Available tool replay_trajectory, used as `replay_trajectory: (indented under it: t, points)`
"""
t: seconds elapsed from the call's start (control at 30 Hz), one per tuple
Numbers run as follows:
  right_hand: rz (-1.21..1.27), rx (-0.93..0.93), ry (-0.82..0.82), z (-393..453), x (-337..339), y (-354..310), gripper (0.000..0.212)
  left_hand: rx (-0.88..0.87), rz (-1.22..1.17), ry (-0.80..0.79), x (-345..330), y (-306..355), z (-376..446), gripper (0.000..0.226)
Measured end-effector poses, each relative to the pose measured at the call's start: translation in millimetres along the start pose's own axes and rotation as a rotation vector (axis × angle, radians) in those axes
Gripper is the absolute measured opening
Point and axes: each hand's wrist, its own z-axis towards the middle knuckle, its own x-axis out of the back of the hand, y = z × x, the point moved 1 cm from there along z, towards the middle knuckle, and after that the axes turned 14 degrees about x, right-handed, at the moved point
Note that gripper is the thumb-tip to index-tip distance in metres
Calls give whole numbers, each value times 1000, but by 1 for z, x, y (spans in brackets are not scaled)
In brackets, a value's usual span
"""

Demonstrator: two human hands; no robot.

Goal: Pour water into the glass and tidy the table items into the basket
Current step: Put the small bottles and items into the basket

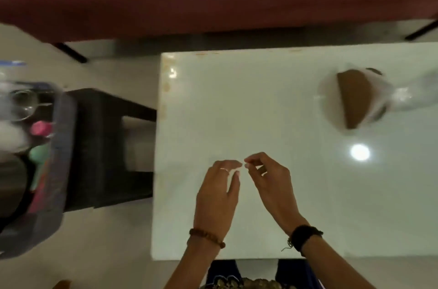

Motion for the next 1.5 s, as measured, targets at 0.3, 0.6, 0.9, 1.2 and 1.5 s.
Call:
replay_trajectory:
  t: [0.3, 0.6, 0.9, 1.2, 1.5]
  points:
    - [4, -265, 419, -52, 227, 130, 9, -239, 244, -393, -233, 160, -13, 18]
    - [-183, -461, 743, -98, 366, 245, 15, -592, 571, -564, -412, 258, -10, 37]
    - [-361, -578, 750, -108, 393, 303, 21, -744, 894, -438, -489, 282, 17, 31]
    - [-103, -457, 770, -85, 359, 246, 10, -197, 262, -533, -416, 263, 10, 9]
    - [404, -289, 544, -28, 242, 97, 19, 494, -525, -500, -217, 186, 15, 6]
